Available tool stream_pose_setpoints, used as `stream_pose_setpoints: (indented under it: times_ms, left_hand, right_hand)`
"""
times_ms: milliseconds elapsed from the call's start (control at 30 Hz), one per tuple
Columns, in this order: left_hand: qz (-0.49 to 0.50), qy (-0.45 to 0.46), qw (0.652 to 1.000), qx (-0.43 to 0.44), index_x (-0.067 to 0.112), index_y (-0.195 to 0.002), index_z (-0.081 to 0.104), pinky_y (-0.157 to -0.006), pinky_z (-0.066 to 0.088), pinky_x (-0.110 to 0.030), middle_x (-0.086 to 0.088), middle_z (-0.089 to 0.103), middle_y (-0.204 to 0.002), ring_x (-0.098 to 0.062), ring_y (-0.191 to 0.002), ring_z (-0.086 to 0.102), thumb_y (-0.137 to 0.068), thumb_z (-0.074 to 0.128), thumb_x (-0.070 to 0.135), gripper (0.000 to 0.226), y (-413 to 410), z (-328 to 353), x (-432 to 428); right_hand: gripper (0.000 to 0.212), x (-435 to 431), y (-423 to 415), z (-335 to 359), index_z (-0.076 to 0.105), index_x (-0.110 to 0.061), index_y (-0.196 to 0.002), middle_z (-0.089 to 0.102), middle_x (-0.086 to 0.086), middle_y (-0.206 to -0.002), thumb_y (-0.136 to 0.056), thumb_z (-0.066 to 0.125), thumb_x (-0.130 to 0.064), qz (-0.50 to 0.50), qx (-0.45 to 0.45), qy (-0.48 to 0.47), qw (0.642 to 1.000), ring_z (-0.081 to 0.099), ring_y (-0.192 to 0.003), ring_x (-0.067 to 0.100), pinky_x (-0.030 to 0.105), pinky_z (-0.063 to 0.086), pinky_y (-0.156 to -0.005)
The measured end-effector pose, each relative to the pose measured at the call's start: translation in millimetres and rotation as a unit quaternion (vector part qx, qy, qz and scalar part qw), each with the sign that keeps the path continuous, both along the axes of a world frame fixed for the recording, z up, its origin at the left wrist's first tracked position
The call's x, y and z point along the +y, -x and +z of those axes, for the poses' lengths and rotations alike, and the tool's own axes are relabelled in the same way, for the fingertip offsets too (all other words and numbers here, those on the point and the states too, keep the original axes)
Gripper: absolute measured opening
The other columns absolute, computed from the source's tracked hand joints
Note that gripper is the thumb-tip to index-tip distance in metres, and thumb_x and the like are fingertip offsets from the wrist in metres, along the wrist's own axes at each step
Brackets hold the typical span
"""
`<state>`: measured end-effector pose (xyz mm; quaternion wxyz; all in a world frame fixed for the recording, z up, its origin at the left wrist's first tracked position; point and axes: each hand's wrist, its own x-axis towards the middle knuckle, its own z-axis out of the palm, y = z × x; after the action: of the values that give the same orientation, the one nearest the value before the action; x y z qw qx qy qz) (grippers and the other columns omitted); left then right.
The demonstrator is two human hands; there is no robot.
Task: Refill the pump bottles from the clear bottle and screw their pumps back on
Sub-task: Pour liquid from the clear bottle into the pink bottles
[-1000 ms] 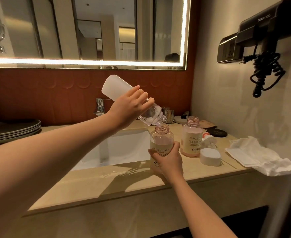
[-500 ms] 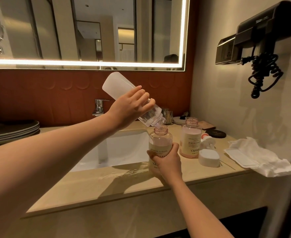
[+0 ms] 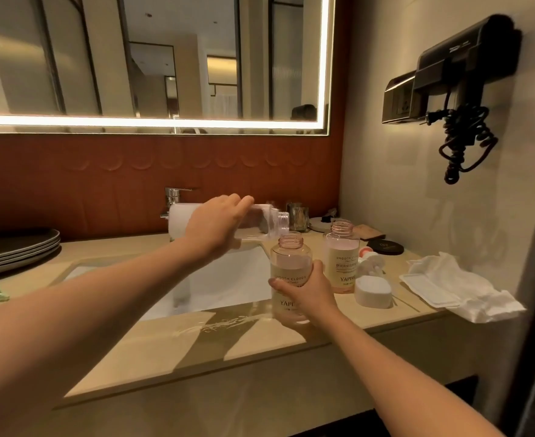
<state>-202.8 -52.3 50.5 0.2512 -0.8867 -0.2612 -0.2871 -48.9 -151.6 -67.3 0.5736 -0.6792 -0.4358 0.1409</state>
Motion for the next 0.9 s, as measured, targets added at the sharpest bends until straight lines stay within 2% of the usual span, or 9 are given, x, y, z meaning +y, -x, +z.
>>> stream_pose_setpoints:
  times_ms: [67,133,200,333,433,567,767,900]
  left_hand:
    - [-0.001,0.129,0.989,-0.076,0.019,-0.117,0.043,-0.066,0.045,-0.032,-0.002,0.058,-0.107,-0.02,-0.092,0.054,-0.07,0.077,0.03,0.059,-3,-7,-2]
    - [-0.029,0.252,0.956,-0.146,0.018,-0.112,0.044,-0.071,0.049,-0.037,-0.001,0.059,-0.107,-0.02,-0.092,0.056,-0.066,0.08,0.036,0.061,-9,-14,-4]
    - [-0.073,0.345,0.916,-0.194,0.017,-0.111,0.044,-0.076,0.049,-0.038,0.0,0.057,-0.105,-0.021,-0.095,0.056,-0.064,0.082,0.038,0.064,-18,-20,-7]
    - [-0.145,0.47,0.817,-0.301,0.021,-0.108,0.042,-0.062,0.039,-0.022,0.008,0.054,-0.094,-0.007,-0.084,0.053,-0.064,0.082,0.036,0.061,-41,-32,-19]
    - [-0.185,0.538,0.743,-0.353,0.023,-0.108,0.04,-0.06,0.038,-0.02,0.01,0.051,-0.091,-0.003,-0.083,0.05,-0.066,0.081,0.033,0.06,-61,-38,-26]
    - [-0.212,0.564,0.718,-0.349,0.023,-0.109,0.039,-0.063,0.039,-0.019,0.008,0.051,-0.096,-0.007,-0.089,0.051,-0.068,0.08,0.034,0.06,-89,-47,-31]
    - [-0.218,0.584,0.694,-0.36,0.019,-0.12,0.038,-0.082,0.042,-0.027,-0.003,0.051,-0.117,-0.018,-0.107,0.05,-0.069,0.079,0.036,0.068,-130,-66,-25]
    - [-0.222,0.573,0.694,-0.375,0.023,-0.116,0.037,-0.076,0.041,-0.022,0.0,0.05,-0.113,-0.016,-0.105,0.049,-0.069,0.079,0.037,0.064,-147,-73,-15]
  right_hand:
    - [0.071,-8,-17,6,0.038,-0.021,-0.112,0.052,-0.011,-0.101,-0.061,0.081,-0.044,0.0,-0.015,0.022,1.0,0.054,-0.104,0.016,0.02,0.047,-0.067]
    - [0.08,-18,-32,8,0.043,-0.018,-0.12,0.051,-0.004,-0.115,-0.058,0.08,-0.053,-0.031,-0.071,0.056,0.995,0.049,-0.111,0.018,0.036,0.05,-0.084]
    - [0.088,-30,-44,8,0.044,-0.017,-0.126,0.046,0.001,-0.122,-0.056,0.076,-0.06,-0.087,-0.113,0.075,0.987,0.044,-0.115,0.019,0.044,0.046,-0.093]
    - [0.086,-50,-61,2,0.044,-0.019,-0.124,0.041,0.003,-0.123,-0.057,0.074,-0.062,-0.137,-0.123,0.062,0.981,0.043,-0.115,0.021,0.045,0.046,-0.094]
    - [0.086,-58,-74,0,0.042,-0.018,-0.127,0.04,0.005,-0.126,-0.059,0.076,-0.058,-0.159,-0.105,0.044,0.981,0.046,-0.115,0.022,0.045,0.046,-0.095]
    - [0.083,-64,-95,-2,0.042,-0.016,-0.129,0.044,0.005,-0.123,-0.062,0.077,-0.052,-0.165,-0.068,0.026,0.984,0.049,-0.115,0.025,0.049,0.048,-0.093]
    - [0.084,-57,-117,-4,0.042,-0.02,-0.13,0.046,0.003,-0.125,-0.061,0.075,-0.056,-0.161,-0.057,0.023,0.985,0.051,-0.114,0.023,0.049,0.049,-0.092]
    - [0.082,-45,-121,-6,0.043,-0.023,-0.126,0.045,-0.001,-0.12,-0.06,0.074,-0.06,-0.175,-0.068,0.021,0.982,0.051,-0.111,0.02,0.044,0.049,-0.09]
